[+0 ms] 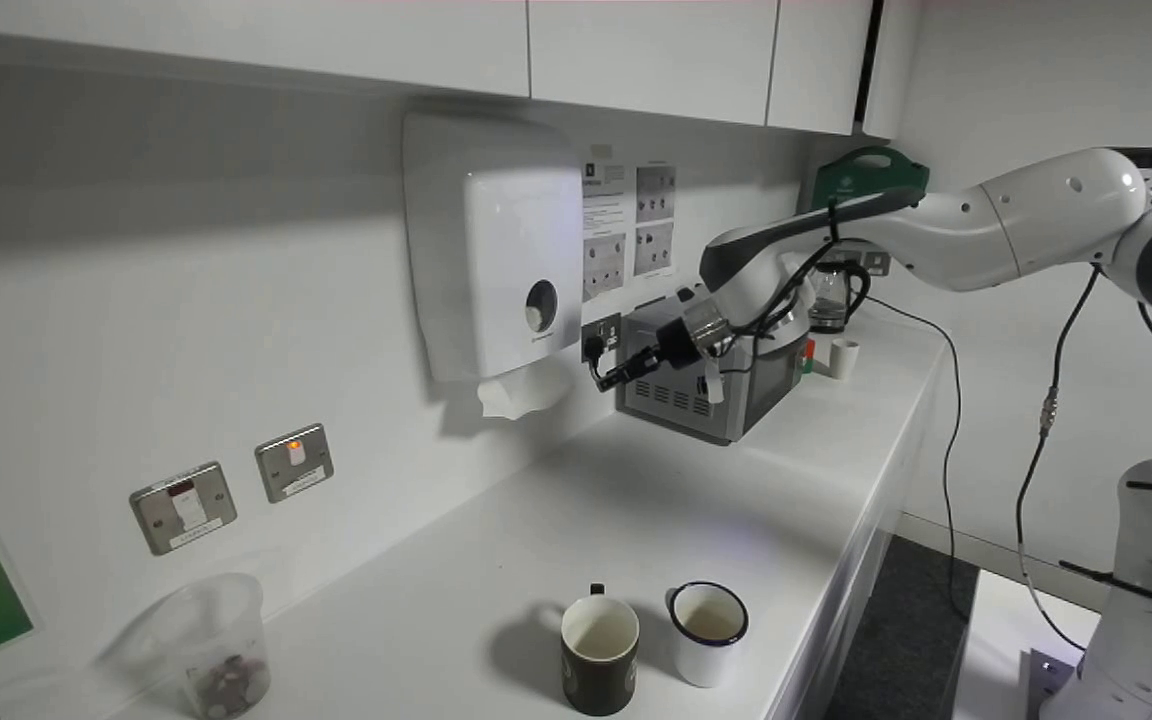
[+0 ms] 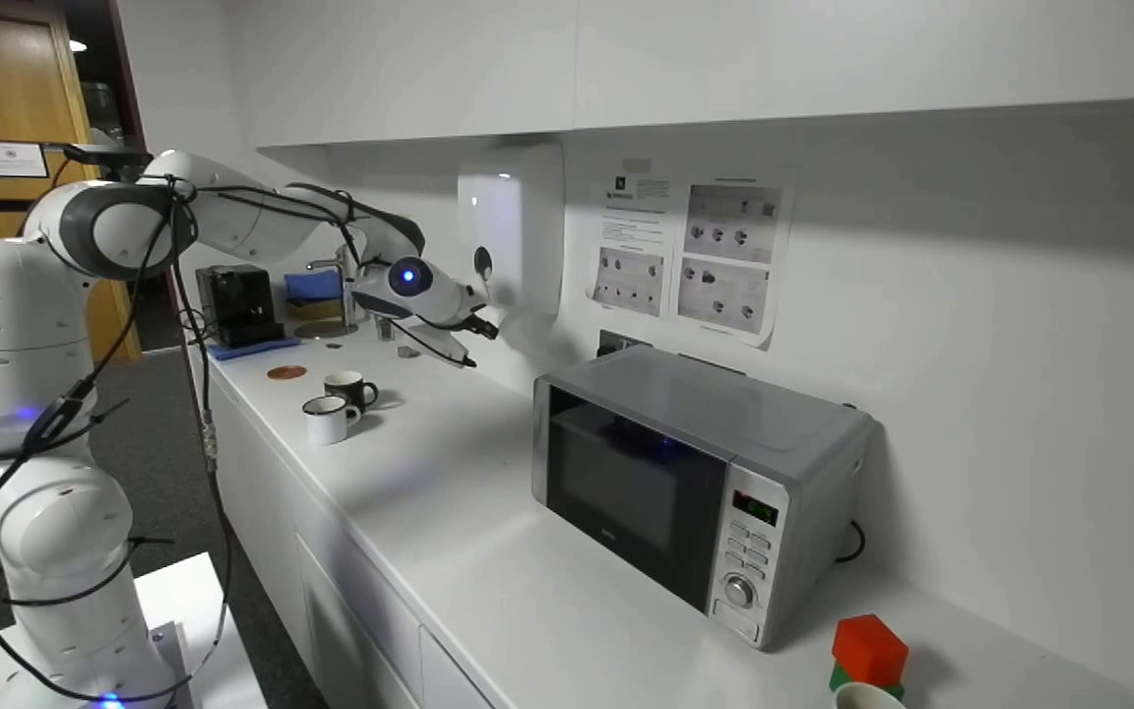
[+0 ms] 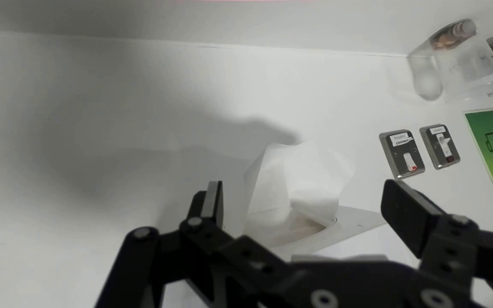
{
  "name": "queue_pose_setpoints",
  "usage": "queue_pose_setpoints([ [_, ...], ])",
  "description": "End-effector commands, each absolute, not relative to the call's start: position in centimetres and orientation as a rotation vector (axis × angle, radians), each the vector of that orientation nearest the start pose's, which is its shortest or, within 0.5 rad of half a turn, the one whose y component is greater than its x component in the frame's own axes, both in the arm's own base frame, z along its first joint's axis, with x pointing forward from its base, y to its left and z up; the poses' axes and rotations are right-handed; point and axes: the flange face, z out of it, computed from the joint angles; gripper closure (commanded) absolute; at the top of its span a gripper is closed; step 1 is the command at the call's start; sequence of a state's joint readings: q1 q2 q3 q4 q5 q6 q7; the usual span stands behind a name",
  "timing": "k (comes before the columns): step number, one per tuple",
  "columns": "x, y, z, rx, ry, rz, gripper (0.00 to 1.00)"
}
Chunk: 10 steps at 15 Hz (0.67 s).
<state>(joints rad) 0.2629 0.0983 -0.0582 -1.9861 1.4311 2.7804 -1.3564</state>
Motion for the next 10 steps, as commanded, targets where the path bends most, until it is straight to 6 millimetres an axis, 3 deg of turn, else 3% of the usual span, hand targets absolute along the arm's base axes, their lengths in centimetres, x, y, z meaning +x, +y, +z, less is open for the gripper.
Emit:
queue_pose_setpoints([
  [1,60.9,8.0,47.5,-2.334,-0.416,-1.292,0.0],
  [6,61.8,8.5,48.0,-2.321,-0.427,-1.305,0.0],
  [10,63.0,9.2,47.0,-2.326,-0.43,-1.287,0.0],
])
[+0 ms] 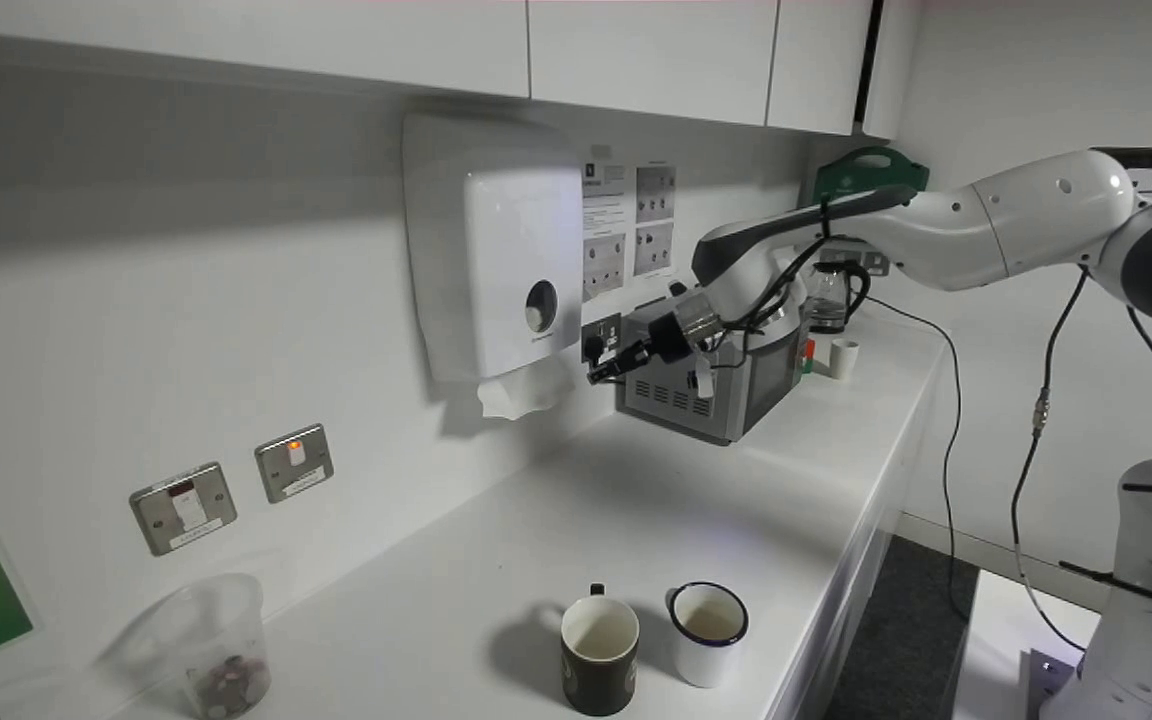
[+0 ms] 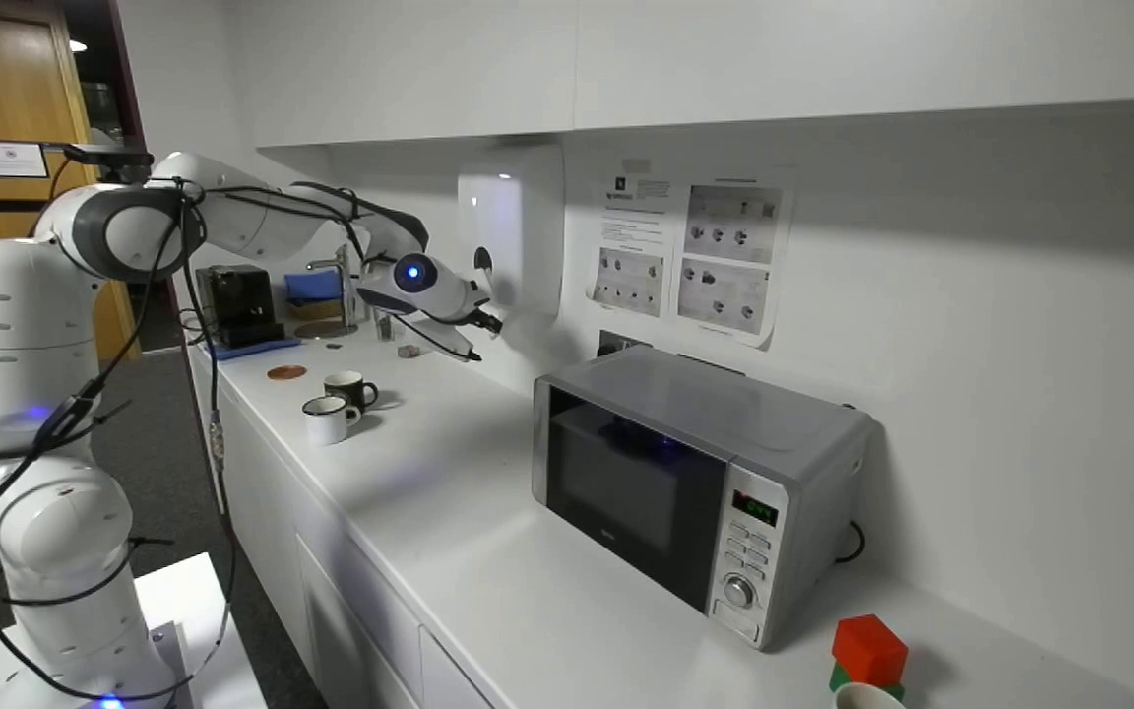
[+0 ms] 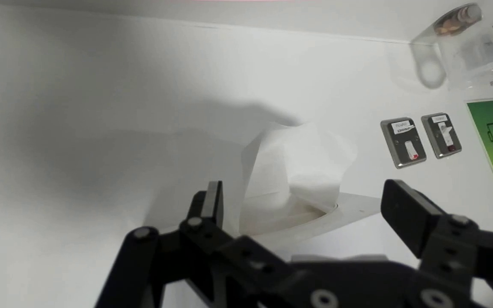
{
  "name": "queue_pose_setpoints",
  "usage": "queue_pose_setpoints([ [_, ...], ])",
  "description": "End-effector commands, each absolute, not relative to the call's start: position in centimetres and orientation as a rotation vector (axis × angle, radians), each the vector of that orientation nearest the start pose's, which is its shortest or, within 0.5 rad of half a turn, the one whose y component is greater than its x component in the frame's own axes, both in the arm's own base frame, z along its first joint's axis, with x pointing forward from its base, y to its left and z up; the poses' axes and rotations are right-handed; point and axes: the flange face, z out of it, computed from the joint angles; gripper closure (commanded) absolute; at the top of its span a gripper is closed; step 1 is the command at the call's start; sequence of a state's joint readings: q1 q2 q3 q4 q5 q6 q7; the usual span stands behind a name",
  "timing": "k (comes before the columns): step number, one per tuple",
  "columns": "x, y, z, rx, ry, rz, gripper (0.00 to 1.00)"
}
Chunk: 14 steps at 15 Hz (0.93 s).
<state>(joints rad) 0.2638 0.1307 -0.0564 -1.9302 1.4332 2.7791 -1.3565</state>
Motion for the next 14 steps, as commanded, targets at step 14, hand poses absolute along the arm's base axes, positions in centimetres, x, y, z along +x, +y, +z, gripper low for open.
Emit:
queue_pose_setpoints([
  [14,67.3,10.2,46.2,-2.327,-0.473,-1.334,0.0],
])
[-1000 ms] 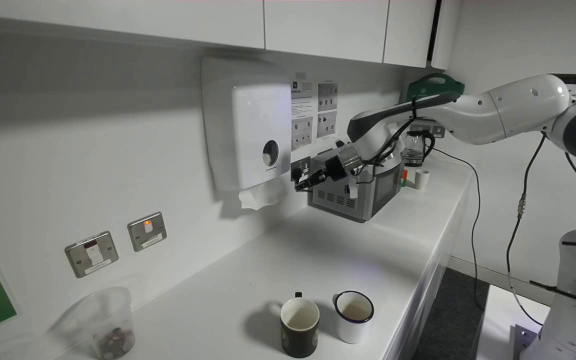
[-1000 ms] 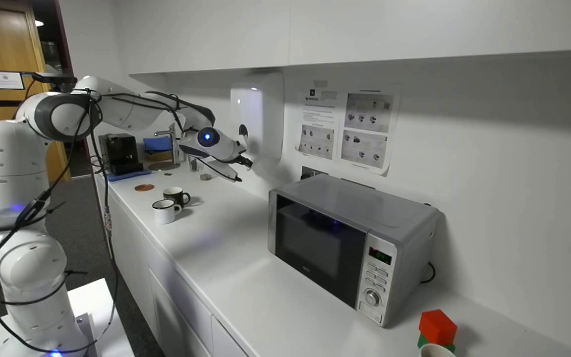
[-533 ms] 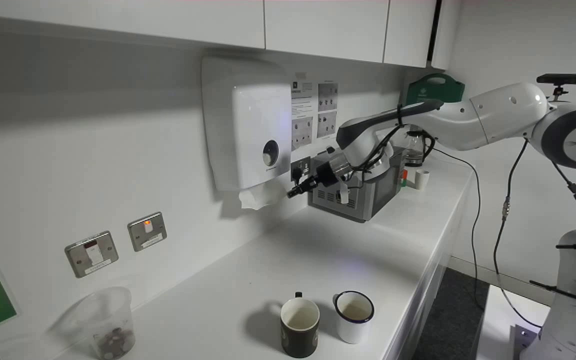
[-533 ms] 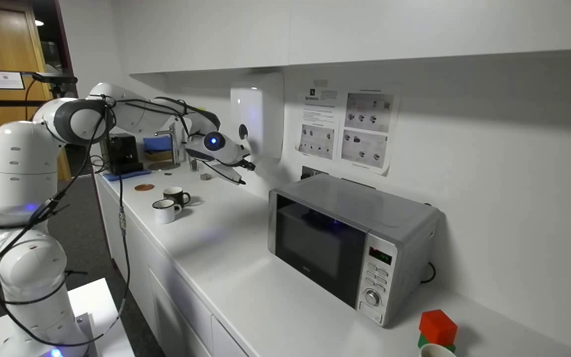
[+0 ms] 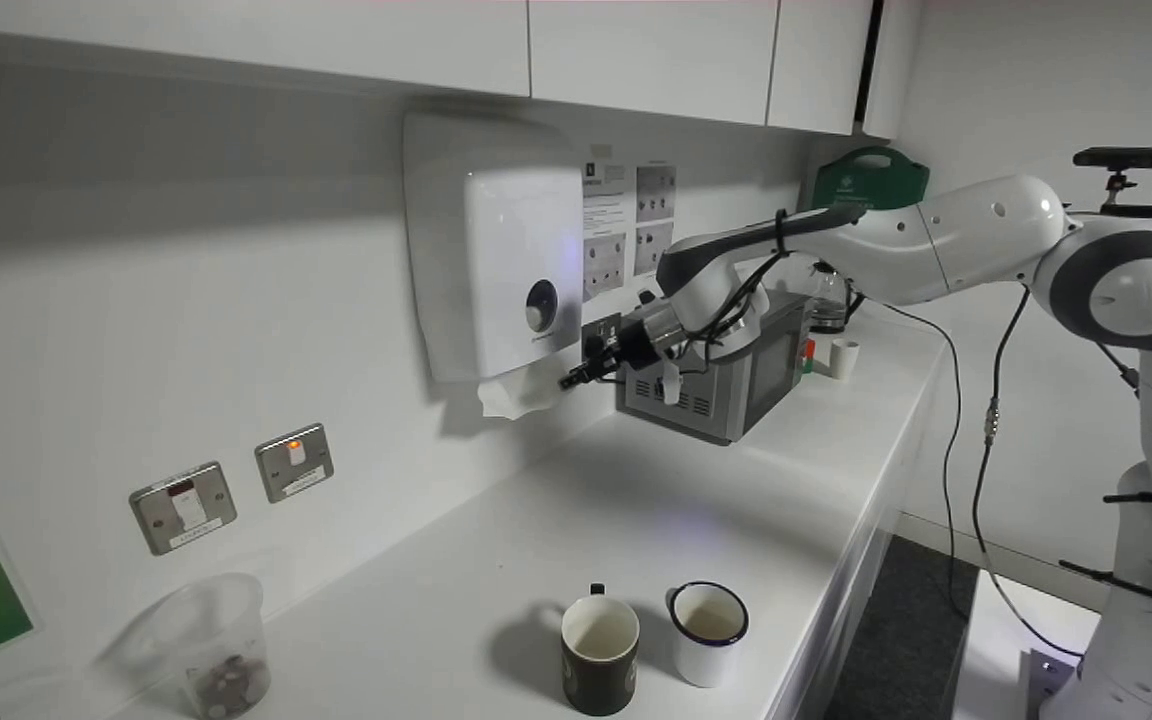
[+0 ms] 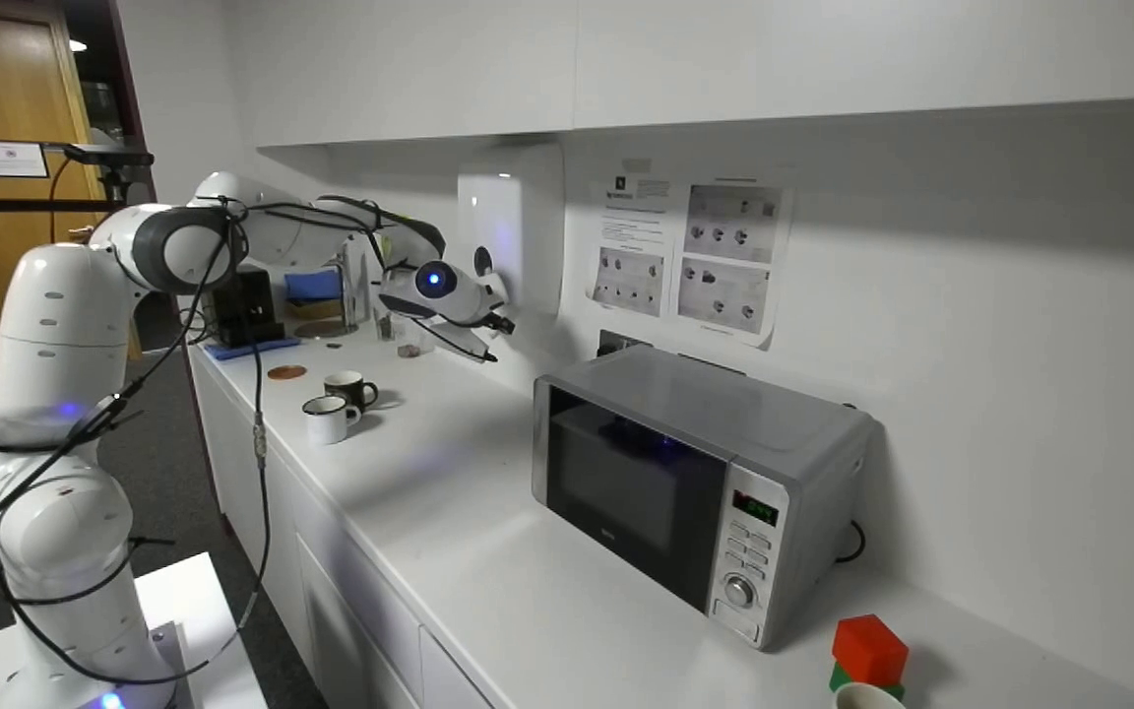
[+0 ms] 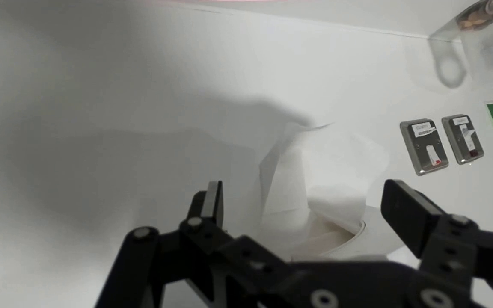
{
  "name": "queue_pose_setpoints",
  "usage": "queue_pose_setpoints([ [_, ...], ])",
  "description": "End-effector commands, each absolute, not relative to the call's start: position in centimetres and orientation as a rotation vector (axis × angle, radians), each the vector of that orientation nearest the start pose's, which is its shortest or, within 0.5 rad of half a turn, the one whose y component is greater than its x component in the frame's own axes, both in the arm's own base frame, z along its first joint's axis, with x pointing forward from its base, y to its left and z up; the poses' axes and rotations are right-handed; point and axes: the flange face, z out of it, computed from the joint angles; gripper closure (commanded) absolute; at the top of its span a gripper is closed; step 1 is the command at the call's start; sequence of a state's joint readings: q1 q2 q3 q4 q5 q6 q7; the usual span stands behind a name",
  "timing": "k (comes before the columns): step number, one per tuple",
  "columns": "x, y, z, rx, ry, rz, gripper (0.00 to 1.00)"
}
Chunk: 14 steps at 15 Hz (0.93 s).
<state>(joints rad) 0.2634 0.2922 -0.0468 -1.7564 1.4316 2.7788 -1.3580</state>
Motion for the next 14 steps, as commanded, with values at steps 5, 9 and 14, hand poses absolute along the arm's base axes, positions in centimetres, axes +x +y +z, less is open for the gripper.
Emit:
queue_pose_setpoints([
  [5,68.1,9.9,45.6,-2.337,-0.476,-1.329,0.0],
  [9,68.4,9.4,44.9,-2.347,-0.476,-1.314,0.34],
  [14,68.5,9.0,44.3,-2.359,-0.474,-1.303,0.72],
])
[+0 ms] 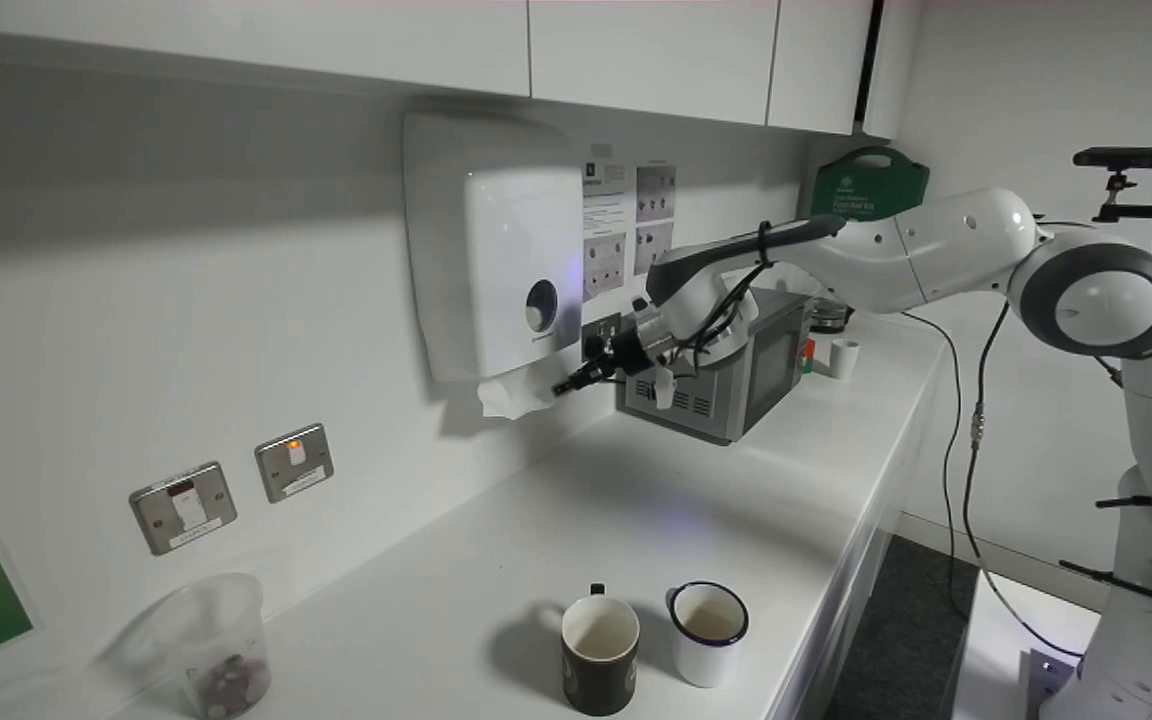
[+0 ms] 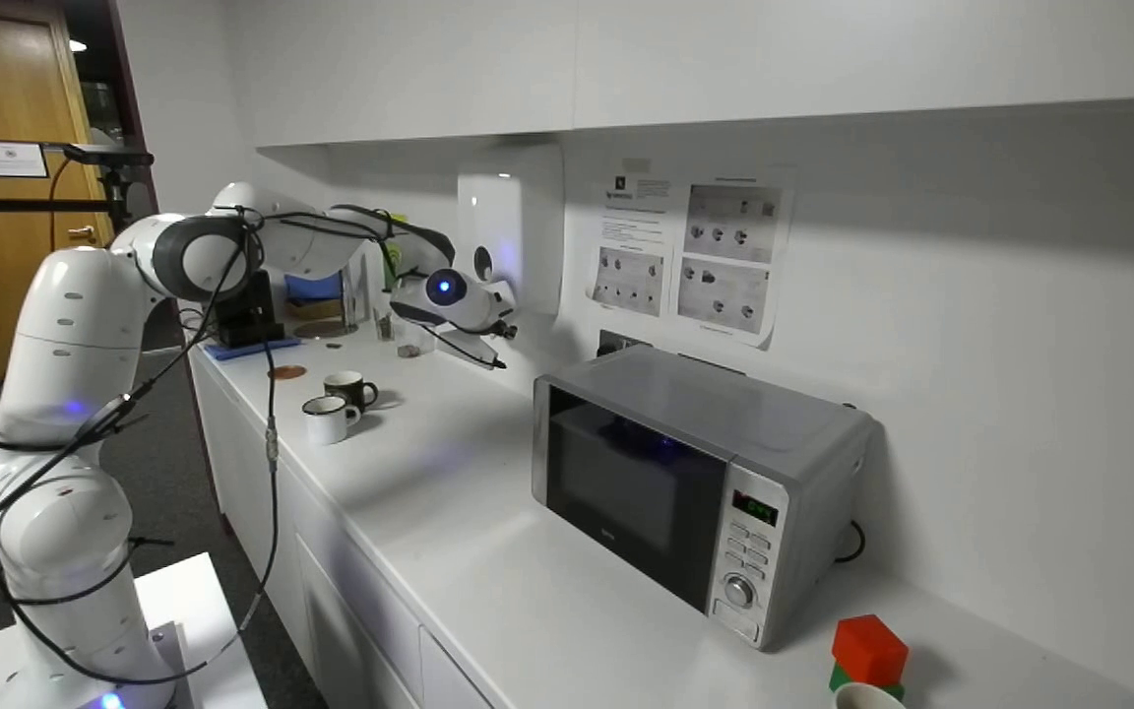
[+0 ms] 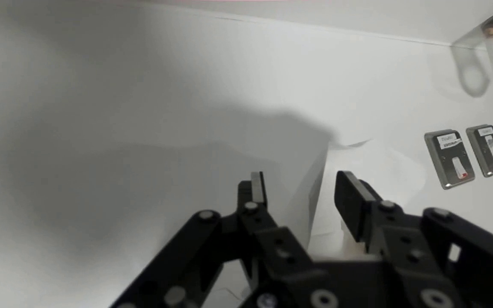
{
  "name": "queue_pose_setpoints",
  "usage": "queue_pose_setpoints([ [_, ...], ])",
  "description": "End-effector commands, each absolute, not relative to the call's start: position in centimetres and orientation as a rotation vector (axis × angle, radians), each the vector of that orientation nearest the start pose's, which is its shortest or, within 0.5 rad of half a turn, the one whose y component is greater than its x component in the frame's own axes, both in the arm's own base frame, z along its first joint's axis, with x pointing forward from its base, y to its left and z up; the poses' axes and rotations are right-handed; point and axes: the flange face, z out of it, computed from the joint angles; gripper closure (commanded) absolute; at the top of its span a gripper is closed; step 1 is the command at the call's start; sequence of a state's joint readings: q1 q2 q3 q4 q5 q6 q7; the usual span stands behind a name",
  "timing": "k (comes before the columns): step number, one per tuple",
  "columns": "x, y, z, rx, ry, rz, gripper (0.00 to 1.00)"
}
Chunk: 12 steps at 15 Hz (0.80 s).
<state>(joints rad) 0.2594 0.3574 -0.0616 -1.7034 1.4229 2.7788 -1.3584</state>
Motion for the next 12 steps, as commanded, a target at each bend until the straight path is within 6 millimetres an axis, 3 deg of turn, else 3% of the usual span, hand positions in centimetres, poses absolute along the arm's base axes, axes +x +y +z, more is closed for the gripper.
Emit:
queue_pose_setpoints([
  [1,68.5,9.0,44.3,-2.361,-0.474,-1.302,0.79],
  [4,68.3,8.8,44.3,-2.367,-0.475,-1.301,1.0],
  [12,66.4,6.4,44.4,-2.398,-0.441,-1.293,1.0],
])
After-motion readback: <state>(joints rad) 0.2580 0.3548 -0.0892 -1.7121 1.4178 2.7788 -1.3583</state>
